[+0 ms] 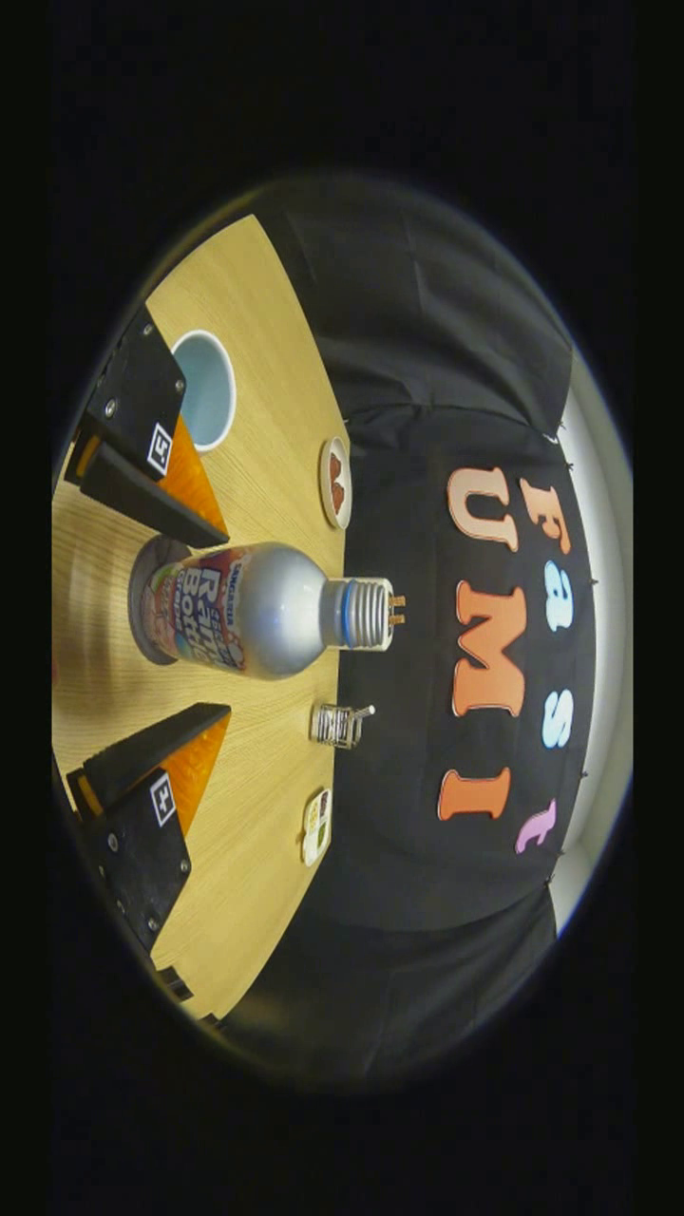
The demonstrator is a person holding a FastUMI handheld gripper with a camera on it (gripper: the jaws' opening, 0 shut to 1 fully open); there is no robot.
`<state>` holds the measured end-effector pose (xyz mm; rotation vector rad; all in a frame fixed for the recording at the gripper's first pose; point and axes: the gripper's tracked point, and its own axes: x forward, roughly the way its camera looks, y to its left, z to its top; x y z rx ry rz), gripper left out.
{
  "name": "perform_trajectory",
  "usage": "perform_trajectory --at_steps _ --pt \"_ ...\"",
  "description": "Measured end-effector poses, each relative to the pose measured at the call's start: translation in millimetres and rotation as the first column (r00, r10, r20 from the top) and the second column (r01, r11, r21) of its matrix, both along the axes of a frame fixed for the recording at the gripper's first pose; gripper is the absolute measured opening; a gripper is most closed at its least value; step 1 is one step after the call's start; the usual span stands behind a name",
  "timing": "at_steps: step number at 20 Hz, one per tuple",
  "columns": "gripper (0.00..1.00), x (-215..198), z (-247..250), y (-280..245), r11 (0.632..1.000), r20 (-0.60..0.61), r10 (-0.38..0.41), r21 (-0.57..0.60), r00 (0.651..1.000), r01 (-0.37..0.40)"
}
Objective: Take the bottle from table, then pour the juice into the cup, finally place the bottle on the coaster
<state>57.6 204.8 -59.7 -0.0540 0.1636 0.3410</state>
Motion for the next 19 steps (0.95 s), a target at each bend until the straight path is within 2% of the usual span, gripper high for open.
perform_trajectory --at_steps 13,19 --pt "0.97 -63.9 67.8 -61.1 0.997 0.132 -0.081 0.016 0.988 0.079" --pt "0.97 -71.0 68.6 -65.1 0.994 0.126 -0.104 0.050 0.987 0.098"
